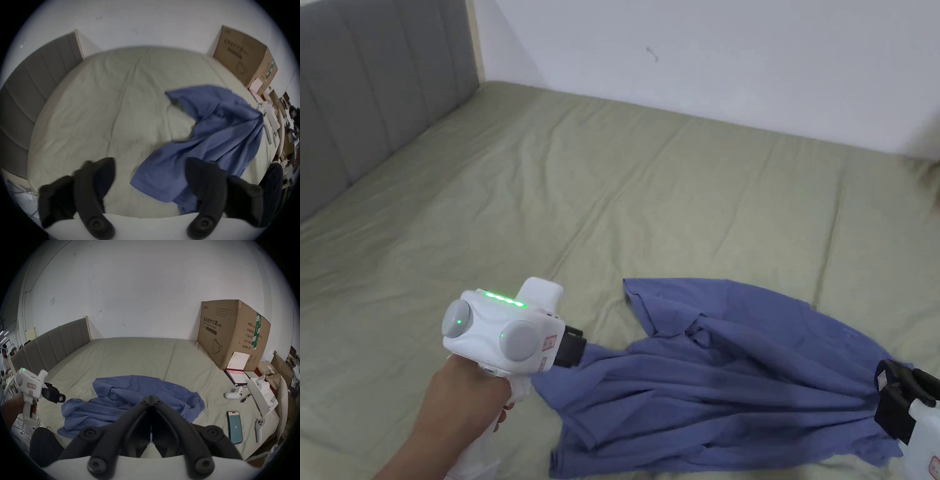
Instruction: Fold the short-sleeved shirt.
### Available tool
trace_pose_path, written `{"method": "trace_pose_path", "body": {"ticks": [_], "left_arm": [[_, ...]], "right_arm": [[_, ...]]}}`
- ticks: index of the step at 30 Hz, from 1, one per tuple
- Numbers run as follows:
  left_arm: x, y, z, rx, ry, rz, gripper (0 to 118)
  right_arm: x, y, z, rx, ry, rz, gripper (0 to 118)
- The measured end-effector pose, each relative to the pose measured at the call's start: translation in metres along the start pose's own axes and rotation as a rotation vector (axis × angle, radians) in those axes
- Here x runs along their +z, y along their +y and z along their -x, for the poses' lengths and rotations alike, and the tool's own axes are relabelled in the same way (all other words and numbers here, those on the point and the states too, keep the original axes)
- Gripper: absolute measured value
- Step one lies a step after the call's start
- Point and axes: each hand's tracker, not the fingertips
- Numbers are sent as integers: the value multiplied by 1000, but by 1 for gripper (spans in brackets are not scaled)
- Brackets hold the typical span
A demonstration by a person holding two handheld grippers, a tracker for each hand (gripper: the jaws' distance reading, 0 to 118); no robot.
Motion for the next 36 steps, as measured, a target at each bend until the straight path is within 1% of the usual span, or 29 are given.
{"method": "trace_pose_path", "body": {"ticks": [2,4,6,7,8,9,10,11,12,13,14,15,16,18,21,23,26,27,28,29,30,31,32,33,36], "left_arm": [[-19,-5,0,-18,-1,30,94],[-37,-7,0,-19,-14,98,94],[-43,-15,-7,-38,6,149,93],[-49,-18,-8,-45,29,167,90],[-51,-19,-7,-31,-4,172,84],[-48,-19,-8,-25,8,157,81],[-41,-17,-12,-23,14,152,69],[-34,-16,-18,-53,17,144,49],[-28,-16,-21,-82,26,116,5],[-21,-14,-21,-74,32,118,1],[-16,-13,-21,-53,30,97,1],[-11,-12,-21,-18,-24,92,1],[-3,-11,-23,-3,-27,60,1],[9,-5,-21,-18,-12,0,1],[49,4,-31,21,-55,-81,1],[62,7,-36,10,-54,-97,1],[72,9,-47,4,-48,-115,1],[73,10,-50,-3,-46,-117,1],[73,10,-54,-11,-36,-114,1],[71,12,-54,-14,-31,-109,1],[70,12,-56,-14,-22,-107,1],[70,12,-57,-12,-17,-106,1],[70,13,-58,-8,-13,-106,1],[66,13,-54,-1,-6,-106,1],[62,14,-54,6,9,-98,1]], "right_arm": [[-7,-1,-1,-5,-6,13,0],[-12,-1,-4,-14,-15,23,0],[-17,1,-6,-24,-20,29,0],[-18,1,-7,-27,-22,30,0],[-19,3,-9,-28,-24,30,0],[-19,3,-10,-30,-26,30,0],[-19,5,-13,-32,-29,29,0],[-17,6,-16,-36,-32,26,0],[-17,6,-19,-42,-35,25,0],[-17,7,-25,-51,-42,25,0],[-17,7,-31,-61,-50,27,0],[-17,6,-38,-71,-58,30,0],[-17,6,-46,-80,-67,35,0],[-19,6,-64,-82,-91,43,0],[-27,3,-100,-82,-166,79,0],[-43,1,-126,-93,-201,134,0],[-74,-2,-155,-58,-219,212,0],[-86,-3,-161,-59,-214,222,6],[-100,-3,-168,-69,-200,247,24],[-114,-3,-174,-99,-173,276,53],[-127,-3,-179,-127,-155,292,94],[-142,-4,-184,-159,-138,316,112],[-158,-6,-187,-183,-122,344,117],[-172,-9,-190,-203,-114,354,117],[-203,-16,-192,-182,-144,384,117]]}}
